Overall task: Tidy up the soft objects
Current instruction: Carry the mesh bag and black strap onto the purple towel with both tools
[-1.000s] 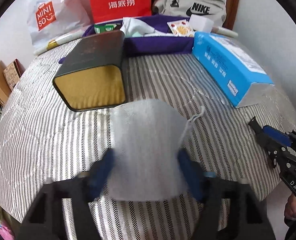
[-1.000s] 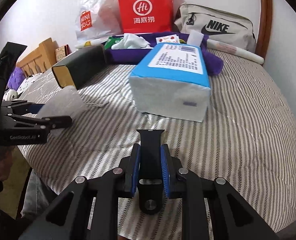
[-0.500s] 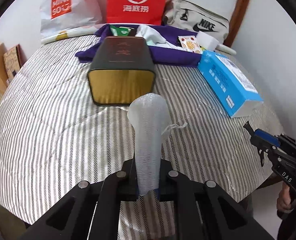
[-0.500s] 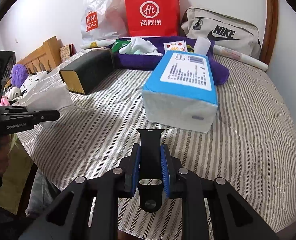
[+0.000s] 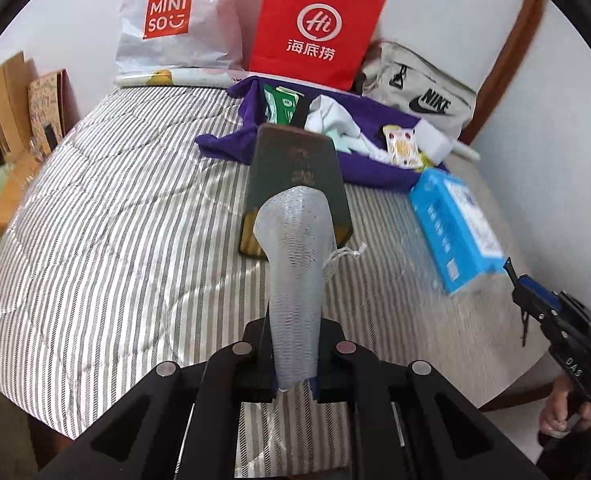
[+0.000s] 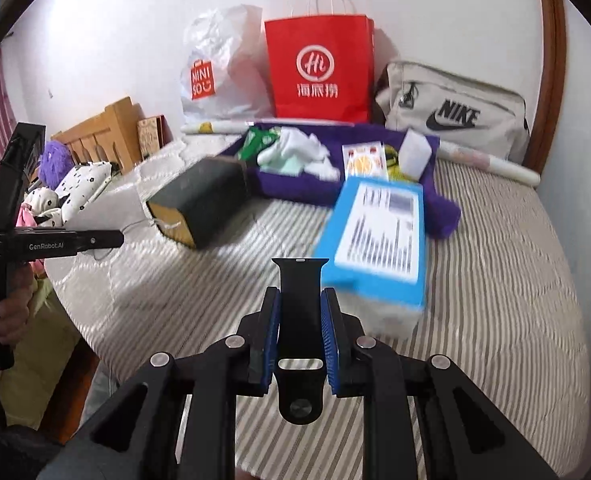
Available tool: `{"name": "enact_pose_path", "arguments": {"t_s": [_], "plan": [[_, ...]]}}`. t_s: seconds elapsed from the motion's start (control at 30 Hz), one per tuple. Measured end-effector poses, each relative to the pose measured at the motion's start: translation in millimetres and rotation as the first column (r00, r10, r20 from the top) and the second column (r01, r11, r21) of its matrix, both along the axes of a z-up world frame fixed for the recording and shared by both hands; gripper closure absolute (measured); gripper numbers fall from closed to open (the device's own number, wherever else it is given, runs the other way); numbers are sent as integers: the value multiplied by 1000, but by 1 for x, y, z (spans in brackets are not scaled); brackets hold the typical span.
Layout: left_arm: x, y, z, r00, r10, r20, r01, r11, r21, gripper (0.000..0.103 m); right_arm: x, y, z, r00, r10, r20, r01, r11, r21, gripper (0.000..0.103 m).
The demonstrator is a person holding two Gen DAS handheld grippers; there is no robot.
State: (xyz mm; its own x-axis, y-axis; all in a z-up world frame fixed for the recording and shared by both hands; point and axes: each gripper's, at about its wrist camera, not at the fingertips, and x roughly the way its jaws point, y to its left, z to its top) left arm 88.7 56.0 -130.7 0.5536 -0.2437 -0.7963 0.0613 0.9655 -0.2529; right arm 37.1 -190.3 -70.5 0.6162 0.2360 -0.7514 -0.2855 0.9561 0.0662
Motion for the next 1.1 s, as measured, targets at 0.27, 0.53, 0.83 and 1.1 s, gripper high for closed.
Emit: {"name": "enact_pose_path", "arguments": {"t_s": [0.27, 0.53, 0.83, 1.1], "plan": [[27, 6, 26, 1000, 3, 20, -3, 1000, 5, 92, 46, 6, 25, 998, 8, 57, -8, 1000, -12, 83], [77, 0, 46, 999, -6, 45, 6, 1000, 7, 92, 105, 1, 31, 997, 6, 77, -4, 1000, -20, 83], [138, -18, 40, 999, -21, 41, 21, 1000, 11, 92, 176, -14, 19, 997, -33, 66, 35, 999, -27, 82], [185, -21, 28, 1000, -14, 22, 14, 1000, -4, 92, 233, -28, 2, 997, -73, 10, 73, 997, -27, 82]]}}
